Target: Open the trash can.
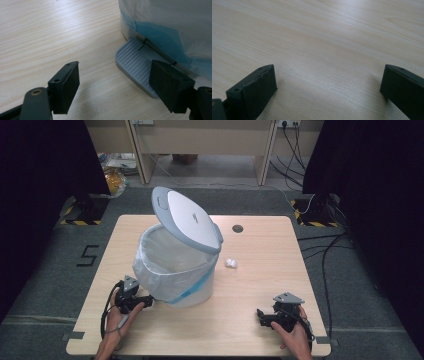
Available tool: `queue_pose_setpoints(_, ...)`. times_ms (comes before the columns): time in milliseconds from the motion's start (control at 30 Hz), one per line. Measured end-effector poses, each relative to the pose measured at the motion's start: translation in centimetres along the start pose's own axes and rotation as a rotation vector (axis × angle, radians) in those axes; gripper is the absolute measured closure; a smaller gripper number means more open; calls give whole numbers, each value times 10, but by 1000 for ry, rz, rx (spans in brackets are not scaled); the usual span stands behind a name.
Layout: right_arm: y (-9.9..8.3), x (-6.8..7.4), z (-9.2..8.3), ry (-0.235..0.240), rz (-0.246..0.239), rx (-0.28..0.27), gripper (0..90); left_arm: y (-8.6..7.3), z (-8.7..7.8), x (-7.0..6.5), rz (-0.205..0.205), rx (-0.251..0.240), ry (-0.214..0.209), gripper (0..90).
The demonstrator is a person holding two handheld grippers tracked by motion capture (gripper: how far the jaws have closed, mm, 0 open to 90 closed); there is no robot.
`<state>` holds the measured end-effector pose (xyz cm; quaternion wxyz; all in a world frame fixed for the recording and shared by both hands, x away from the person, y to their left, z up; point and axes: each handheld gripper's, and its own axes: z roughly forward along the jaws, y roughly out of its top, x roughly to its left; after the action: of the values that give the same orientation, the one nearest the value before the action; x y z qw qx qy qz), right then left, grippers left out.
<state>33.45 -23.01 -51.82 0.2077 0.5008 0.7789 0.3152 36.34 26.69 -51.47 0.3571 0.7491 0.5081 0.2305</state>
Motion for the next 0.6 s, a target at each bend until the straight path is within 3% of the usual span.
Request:
queue_pose_setpoints(333, 0, -1, 0, 4, -5, -1, 4, -7, -4, -8, -36, -1, -59, 234)
queue_pose_setpoints(600, 0, -1, 0, 6, -3, 1, 4, -9, -5, -13, -45, -8, -56, 234)
